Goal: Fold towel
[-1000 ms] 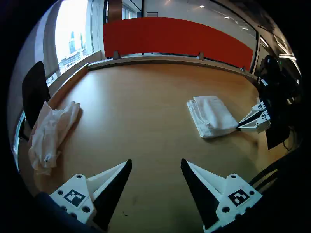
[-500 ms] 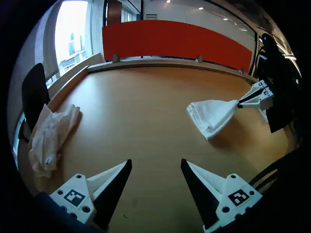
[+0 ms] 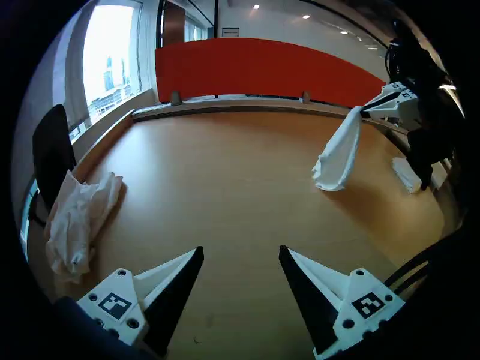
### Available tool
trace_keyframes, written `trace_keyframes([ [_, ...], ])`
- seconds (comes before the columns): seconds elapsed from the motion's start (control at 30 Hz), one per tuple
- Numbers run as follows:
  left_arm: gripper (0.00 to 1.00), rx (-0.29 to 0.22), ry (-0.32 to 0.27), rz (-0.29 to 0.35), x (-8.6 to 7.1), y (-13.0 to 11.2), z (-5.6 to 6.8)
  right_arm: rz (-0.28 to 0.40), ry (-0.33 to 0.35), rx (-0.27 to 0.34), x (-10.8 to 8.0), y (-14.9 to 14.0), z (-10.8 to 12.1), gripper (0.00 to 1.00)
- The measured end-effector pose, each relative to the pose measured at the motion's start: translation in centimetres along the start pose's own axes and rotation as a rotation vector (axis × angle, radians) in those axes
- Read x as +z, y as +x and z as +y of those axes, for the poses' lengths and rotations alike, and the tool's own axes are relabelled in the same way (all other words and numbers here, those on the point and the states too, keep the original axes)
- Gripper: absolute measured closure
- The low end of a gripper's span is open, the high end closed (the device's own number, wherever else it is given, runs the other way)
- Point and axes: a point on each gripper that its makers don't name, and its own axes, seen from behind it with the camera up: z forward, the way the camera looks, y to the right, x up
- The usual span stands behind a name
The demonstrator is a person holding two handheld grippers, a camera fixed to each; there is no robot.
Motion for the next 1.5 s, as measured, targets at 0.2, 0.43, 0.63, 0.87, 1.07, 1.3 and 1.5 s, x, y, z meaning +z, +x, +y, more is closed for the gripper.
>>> trace_keyframes([
  [0.2, 0.07, -0.002, -0.008, 0.009, 0.2, 0.5, 0.1, 0.0, -0.019, -0.01, -1.1, 0.6, 1.3, 0.95],
  [0.43, 0.07, 0.003, -0.015, 0.013, 0.3, 0.8, 0.2, -0.005, -0.038, -0.001, -2.2, 0.4, 2.7, 0.95],
  [0.63, 0.07, 0.008, -0.019, 0.012, 0.4, 0.9, 0.3, -0.014, -0.052, 0.014, -3.4, -0.3, 4.3, 0.95],
  [0.87, 0.07, 0.015, -0.024, 0.009, 0.6, 1.1, 0.6, -0.036, -0.072, 0.05, -5.1, -1.8, 6.4, 0.95],
  [1.07, 0.07, 0.024, -0.027, 0.003, 0.8, 1.2, 1.0, -0.059, -0.095, 0.07, -6.8, -3.6, 8.5, 0.95],
  [1.3, 0.07, 0.022, -0.023, -0.004, 0.9, 1.2, 1.3, -0.078, -0.128, 0.106, -8.6, -5.8, 11.0, 0.96],
  [1.5, 0.07, 0.019, -0.016, -0.011, 1.0, 1.2, 1.3, -0.082, -0.16, 0.135, -10.2, -7.2, 13.1, 0.95],
])
